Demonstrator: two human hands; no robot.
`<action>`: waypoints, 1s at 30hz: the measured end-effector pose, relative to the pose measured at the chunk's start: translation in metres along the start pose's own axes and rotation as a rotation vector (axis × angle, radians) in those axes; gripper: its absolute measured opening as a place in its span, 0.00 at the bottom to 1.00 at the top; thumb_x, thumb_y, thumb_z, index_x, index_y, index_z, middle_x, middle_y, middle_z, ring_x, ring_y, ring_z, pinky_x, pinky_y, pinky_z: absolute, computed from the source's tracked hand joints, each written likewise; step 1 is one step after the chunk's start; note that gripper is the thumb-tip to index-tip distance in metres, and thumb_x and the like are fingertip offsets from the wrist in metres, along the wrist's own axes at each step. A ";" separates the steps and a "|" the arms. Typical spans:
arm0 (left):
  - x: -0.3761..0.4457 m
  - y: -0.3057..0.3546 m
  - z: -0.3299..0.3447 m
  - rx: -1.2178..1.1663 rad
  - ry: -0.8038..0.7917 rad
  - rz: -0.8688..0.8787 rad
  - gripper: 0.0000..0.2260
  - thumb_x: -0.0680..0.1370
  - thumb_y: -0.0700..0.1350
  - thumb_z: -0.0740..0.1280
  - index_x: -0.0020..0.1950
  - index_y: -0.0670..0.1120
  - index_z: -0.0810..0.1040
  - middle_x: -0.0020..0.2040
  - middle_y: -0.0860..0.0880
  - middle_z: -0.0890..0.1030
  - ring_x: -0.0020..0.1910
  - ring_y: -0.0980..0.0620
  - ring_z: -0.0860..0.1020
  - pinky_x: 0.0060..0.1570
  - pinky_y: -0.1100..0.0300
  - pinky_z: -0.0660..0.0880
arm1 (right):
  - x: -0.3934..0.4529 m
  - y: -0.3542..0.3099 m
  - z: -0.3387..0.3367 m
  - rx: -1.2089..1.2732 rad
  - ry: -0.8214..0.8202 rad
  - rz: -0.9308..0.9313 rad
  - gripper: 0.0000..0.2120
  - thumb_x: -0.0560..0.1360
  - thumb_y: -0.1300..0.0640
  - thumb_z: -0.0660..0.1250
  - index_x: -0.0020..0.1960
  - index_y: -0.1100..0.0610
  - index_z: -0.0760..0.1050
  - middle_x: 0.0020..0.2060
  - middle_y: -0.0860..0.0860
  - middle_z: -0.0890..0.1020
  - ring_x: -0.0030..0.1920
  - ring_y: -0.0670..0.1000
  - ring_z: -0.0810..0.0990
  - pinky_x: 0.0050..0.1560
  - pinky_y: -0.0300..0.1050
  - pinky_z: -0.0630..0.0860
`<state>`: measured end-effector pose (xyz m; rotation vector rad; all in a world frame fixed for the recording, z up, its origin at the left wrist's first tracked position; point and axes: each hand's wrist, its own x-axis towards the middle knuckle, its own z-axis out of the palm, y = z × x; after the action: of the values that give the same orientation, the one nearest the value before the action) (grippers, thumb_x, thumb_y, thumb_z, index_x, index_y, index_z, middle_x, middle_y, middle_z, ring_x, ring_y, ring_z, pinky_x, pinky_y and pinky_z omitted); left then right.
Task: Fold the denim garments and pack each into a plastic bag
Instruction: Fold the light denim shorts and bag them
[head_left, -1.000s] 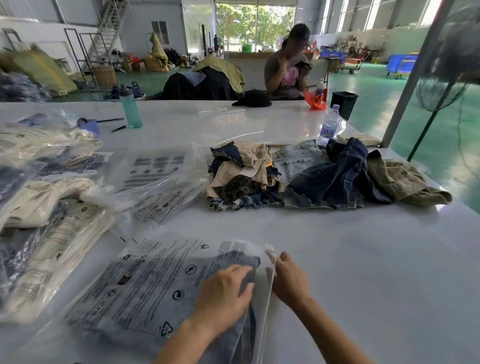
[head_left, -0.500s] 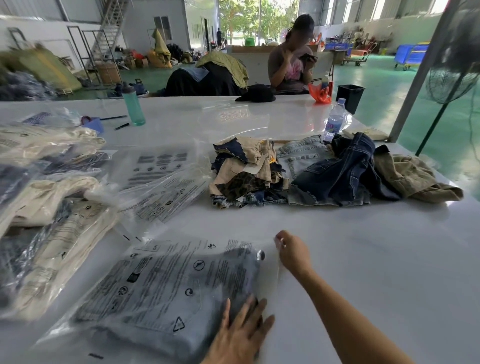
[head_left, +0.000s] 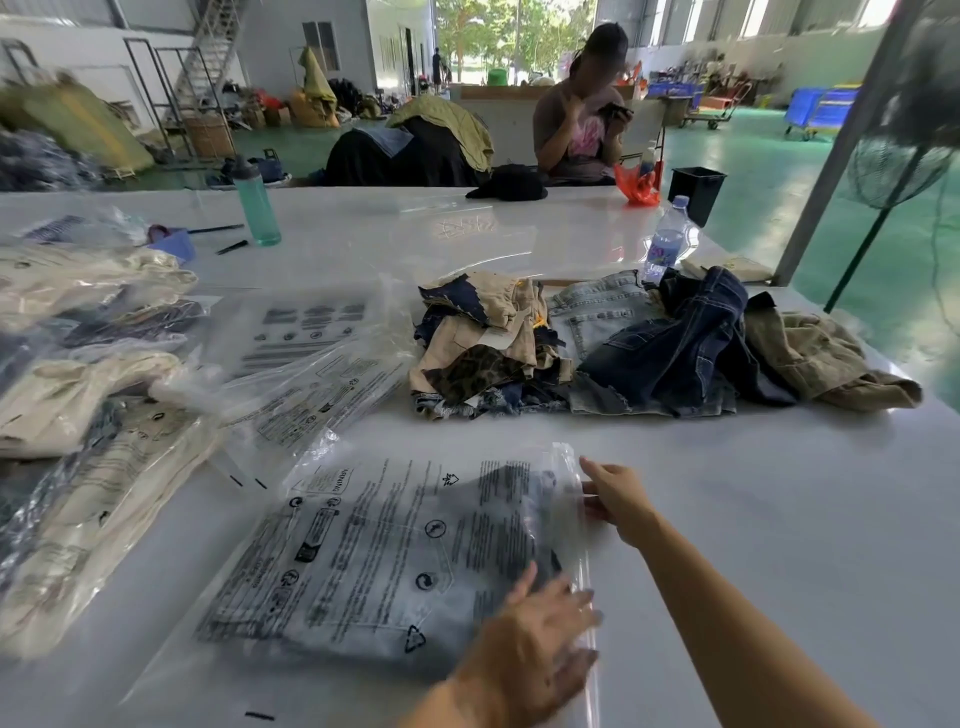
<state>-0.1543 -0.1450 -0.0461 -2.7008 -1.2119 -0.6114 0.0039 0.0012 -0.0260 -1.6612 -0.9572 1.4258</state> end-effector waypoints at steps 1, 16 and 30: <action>0.004 -0.009 -0.004 -0.132 -0.127 -0.120 0.23 0.76 0.61 0.60 0.66 0.52 0.75 0.69 0.51 0.73 0.71 0.46 0.67 0.74 0.44 0.50 | 0.000 0.000 0.004 -0.042 -0.021 -0.030 0.12 0.78 0.56 0.66 0.44 0.66 0.76 0.36 0.59 0.80 0.29 0.51 0.73 0.28 0.40 0.70; 0.076 -0.081 -0.009 -0.276 0.032 -0.418 0.13 0.80 0.45 0.61 0.63 0.46 0.77 0.67 0.49 0.75 0.71 0.46 0.67 0.72 0.37 0.50 | 0.004 -0.028 0.029 0.315 0.020 -0.145 0.03 0.76 0.65 0.66 0.47 0.65 0.77 0.34 0.55 0.78 0.34 0.50 0.75 0.38 0.39 0.76; 0.156 -0.120 -0.021 -0.917 -0.059 -0.618 0.03 0.77 0.37 0.66 0.44 0.41 0.78 0.34 0.46 0.79 0.32 0.51 0.76 0.37 0.61 0.78 | -0.016 -0.037 0.019 0.166 0.070 -0.344 0.08 0.75 0.62 0.69 0.52 0.65 0.79 0.34 0.55 0.81 0.29 0.46 0.78 0.37 0.40 0.79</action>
<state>-0.1560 0.0373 0.0296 -2.9353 -2.2510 -1.4763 -0.0189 0.0050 0.0118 -1.3412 -1.0004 1.1736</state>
